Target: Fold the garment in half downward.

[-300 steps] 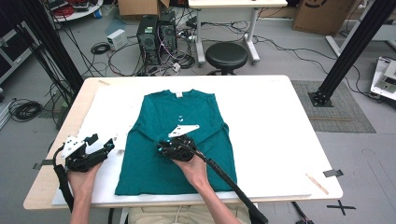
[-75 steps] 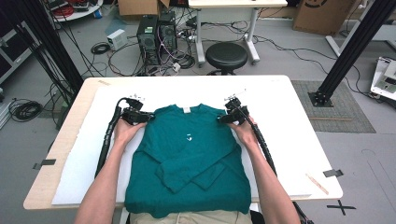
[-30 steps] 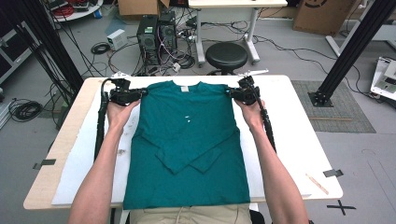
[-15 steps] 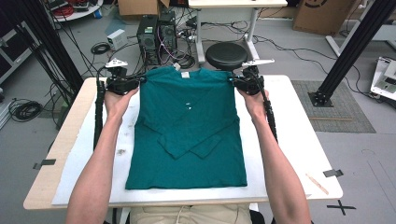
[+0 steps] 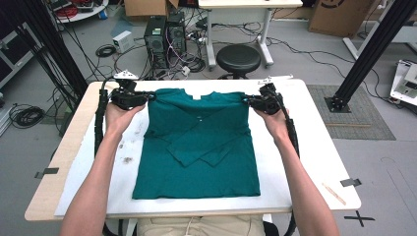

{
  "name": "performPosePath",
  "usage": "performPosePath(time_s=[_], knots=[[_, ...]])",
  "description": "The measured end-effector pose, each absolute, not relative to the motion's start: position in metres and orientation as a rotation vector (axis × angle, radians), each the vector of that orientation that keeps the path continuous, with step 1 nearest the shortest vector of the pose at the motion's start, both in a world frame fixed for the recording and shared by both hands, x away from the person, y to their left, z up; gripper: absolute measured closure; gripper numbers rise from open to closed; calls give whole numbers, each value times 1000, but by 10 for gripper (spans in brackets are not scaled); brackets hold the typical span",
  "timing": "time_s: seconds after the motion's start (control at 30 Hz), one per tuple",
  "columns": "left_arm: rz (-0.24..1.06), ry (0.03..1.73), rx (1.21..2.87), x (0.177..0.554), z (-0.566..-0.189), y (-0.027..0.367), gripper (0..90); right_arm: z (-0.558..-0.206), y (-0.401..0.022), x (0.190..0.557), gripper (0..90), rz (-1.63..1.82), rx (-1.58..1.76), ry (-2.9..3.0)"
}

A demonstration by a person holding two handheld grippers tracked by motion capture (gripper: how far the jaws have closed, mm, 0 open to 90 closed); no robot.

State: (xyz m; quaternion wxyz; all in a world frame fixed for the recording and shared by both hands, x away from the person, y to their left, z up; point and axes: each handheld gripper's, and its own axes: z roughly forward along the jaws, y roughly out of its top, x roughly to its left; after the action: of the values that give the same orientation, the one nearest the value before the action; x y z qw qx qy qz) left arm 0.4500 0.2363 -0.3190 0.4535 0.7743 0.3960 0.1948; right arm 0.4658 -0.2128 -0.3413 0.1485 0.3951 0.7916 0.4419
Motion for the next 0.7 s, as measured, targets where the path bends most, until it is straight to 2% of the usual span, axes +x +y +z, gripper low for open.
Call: performPosePath(time_s=[0.1,0.43,0.7], knots=[[450,979,1857,440,-328,241,849,-345,-218,455,853,1291,1133,2292],[450,944,1885,406,-362,248,848,-360,-217,424,853,1321,1099,2358],[398,933,1925,373,-393,251,846,-384,-216,386,852,1265,1079,2455]])
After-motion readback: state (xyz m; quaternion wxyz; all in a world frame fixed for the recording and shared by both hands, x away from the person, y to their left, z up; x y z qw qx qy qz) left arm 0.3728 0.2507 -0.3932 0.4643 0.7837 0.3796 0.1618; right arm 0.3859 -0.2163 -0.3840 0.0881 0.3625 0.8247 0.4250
